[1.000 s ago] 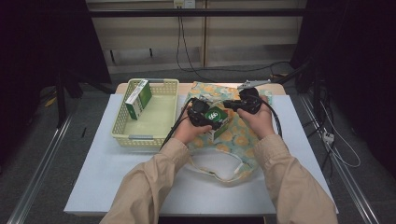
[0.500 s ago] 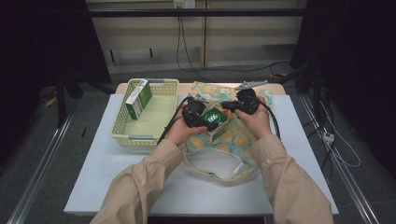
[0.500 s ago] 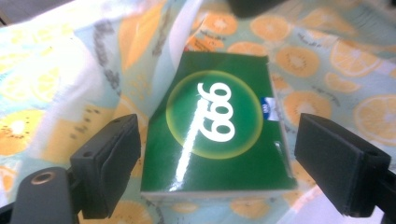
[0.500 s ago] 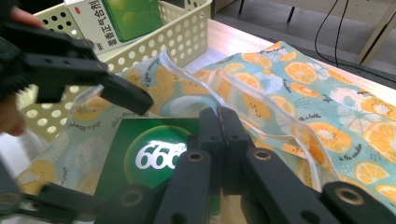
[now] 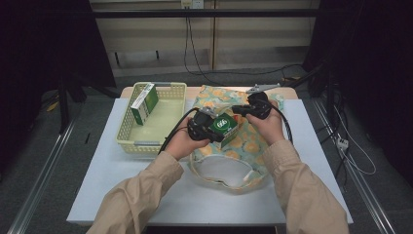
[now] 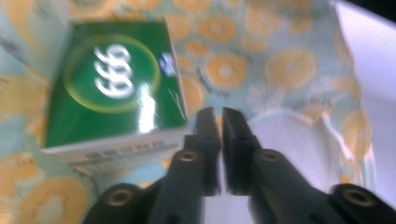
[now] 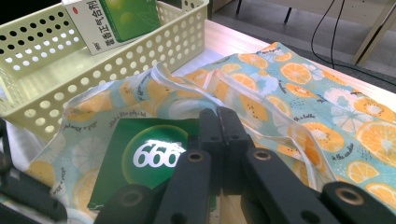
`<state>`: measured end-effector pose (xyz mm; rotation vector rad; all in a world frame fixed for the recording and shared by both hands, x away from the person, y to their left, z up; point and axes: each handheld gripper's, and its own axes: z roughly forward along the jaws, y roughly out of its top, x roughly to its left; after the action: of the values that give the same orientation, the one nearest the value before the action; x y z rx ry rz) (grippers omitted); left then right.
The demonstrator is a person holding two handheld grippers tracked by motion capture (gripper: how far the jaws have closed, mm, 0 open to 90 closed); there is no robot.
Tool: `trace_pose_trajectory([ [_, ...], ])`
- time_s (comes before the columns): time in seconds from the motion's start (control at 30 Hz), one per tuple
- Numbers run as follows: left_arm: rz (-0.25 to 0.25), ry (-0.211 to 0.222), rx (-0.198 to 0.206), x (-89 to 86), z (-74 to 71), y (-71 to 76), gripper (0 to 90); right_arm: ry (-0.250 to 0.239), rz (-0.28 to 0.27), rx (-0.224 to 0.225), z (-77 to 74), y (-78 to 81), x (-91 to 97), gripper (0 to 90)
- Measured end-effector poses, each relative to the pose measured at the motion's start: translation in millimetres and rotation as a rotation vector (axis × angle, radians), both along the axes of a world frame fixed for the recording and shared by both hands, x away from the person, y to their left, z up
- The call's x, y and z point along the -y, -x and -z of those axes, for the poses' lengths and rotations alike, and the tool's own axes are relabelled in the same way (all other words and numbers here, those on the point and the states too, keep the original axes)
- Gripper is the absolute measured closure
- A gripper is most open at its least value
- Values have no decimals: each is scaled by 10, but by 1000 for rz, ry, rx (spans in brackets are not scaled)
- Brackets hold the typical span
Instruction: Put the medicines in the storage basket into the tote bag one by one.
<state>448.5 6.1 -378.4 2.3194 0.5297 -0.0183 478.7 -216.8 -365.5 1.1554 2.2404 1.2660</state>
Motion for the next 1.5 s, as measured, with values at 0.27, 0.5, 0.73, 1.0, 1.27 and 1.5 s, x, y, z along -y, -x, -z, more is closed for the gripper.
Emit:
trace_pose_trajectory([
  [0.27,-43,-15,-22,71,224,-91,900,-5,-4,6,-27,12,18,900],
  [0.5,-156,49,21,106,333,-281,900,-4,-10,2,-39,26,25,900],
  [0.73,-280,82,55,53,434,-422,900,-5,-15,-5,-32,30,19,900],
  [1.0,-218,111,4,28,343,-369,878,-5,-21,-4,-31,37,-8,900],
  [1.27,-163,101,-37,-81,92,-225,666,-5,-28,-7,3,47,-44,900],
  [1.5,-131,47,-8,-232,-120,-147,454,-1,-33,-13,33,40,-81,900],
])
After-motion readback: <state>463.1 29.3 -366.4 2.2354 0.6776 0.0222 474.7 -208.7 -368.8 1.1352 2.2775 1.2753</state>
